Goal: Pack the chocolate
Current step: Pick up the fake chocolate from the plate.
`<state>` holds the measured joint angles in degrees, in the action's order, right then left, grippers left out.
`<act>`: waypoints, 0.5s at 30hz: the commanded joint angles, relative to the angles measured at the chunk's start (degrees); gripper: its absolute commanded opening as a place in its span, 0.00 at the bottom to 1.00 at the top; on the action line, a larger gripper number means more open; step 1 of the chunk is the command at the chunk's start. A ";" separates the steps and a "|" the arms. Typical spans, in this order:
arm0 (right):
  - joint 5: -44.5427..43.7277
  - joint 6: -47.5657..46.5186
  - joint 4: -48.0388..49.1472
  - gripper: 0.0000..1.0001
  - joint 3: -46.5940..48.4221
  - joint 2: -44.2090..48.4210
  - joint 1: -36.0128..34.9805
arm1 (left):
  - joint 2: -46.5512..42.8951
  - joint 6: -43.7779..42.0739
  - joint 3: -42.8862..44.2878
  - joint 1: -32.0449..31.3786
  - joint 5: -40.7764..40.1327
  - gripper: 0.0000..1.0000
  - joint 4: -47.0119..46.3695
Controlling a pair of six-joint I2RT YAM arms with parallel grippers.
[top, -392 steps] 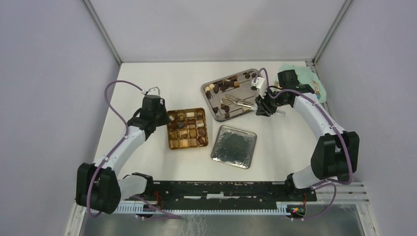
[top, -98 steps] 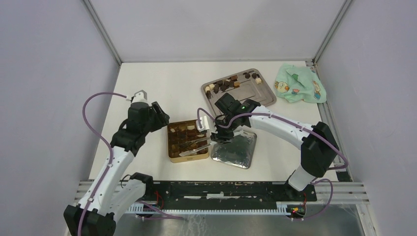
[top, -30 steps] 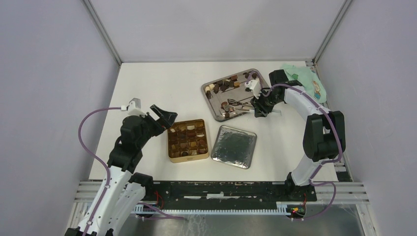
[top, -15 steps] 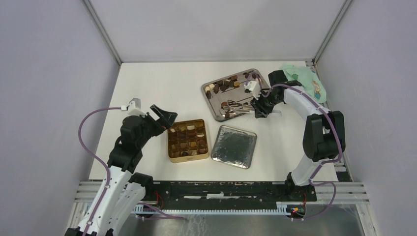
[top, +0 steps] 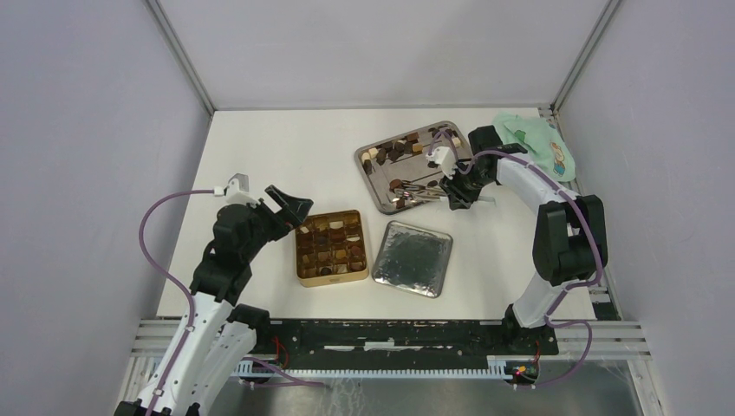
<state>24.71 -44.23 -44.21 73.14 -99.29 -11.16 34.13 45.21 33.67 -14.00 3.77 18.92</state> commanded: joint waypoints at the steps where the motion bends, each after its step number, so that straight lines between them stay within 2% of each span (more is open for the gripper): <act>1: -1.20 -0.21 1.53 0.29 0.36 0.57 -0.25 | 0.13 3.17 -0.26 -0.13 0.91 0.97 -2.53; 7: -1.26 0.59 3.20 0.07 0.22 2.44 0.02 | 1.78 1.43 -0.43 -0.13 -1.86 0.96 1.12; 11: -0.64 1.05 3.84 0.01 0.44 3.17 0.48 | 4.49 0.14 -0.36 -0.14 -3.37 0.95 4.79; 15: -0.41 1.41 4.21 0.00 0.51 3.37 0.84 | 7.14 -0.65 -0.05 -0.15 -4.80 0.92 6.81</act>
<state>23.88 -43.77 -42.57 73.14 -98.76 -10.96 39.38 45.15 33.61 -14.00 1.54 22.94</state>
